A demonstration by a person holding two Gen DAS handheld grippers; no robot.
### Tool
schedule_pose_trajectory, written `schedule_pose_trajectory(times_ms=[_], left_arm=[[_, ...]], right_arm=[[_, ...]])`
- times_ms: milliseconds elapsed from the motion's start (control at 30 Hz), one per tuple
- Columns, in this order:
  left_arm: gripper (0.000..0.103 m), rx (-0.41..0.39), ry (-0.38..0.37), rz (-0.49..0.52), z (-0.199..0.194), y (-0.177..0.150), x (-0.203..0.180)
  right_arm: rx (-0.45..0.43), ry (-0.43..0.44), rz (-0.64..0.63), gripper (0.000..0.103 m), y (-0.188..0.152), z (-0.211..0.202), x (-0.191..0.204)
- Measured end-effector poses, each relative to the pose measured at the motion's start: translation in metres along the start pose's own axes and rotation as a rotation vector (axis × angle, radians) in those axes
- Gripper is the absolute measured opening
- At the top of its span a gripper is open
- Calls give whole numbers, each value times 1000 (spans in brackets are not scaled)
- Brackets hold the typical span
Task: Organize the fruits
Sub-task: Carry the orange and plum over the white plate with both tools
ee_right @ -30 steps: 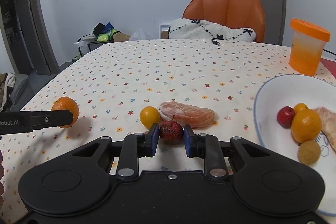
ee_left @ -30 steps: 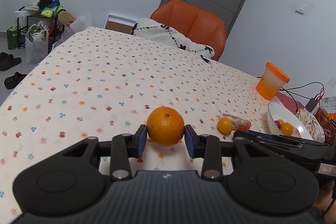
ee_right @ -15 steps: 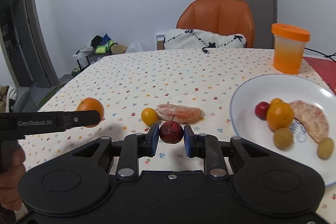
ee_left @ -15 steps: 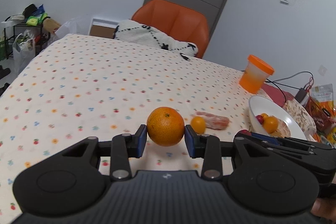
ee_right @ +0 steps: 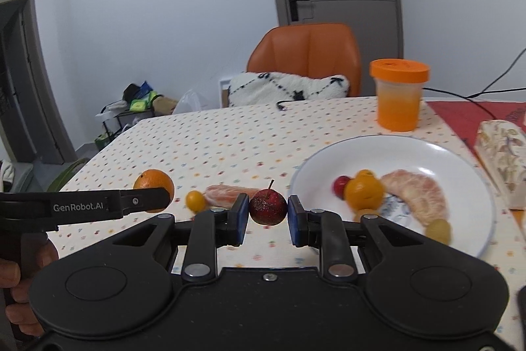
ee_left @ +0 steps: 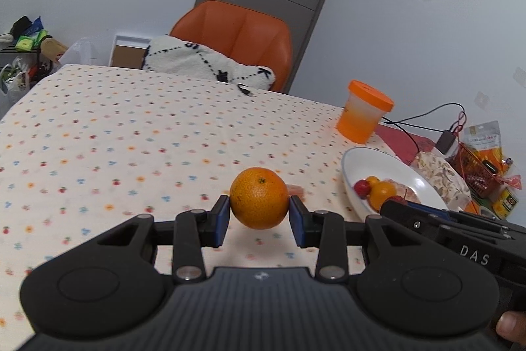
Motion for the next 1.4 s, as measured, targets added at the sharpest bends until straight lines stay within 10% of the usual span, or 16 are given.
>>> schedule_pose_trajectory(times_ms=[1400], left_arm=[[37,62,-127,191,43,-6,-127]], right_arm=[[-10,-106,159,31,-38,-27,-98]])
Point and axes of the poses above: each gripper's, at about its wrist camera, not at the fingertips, and z roughly the way its jaws point, x to its left, y to its top, the point moved 9 cm from there along z, roughly the way its jaws point, and after that the axes turned 14 degrees about x, right-handed, at the moved point
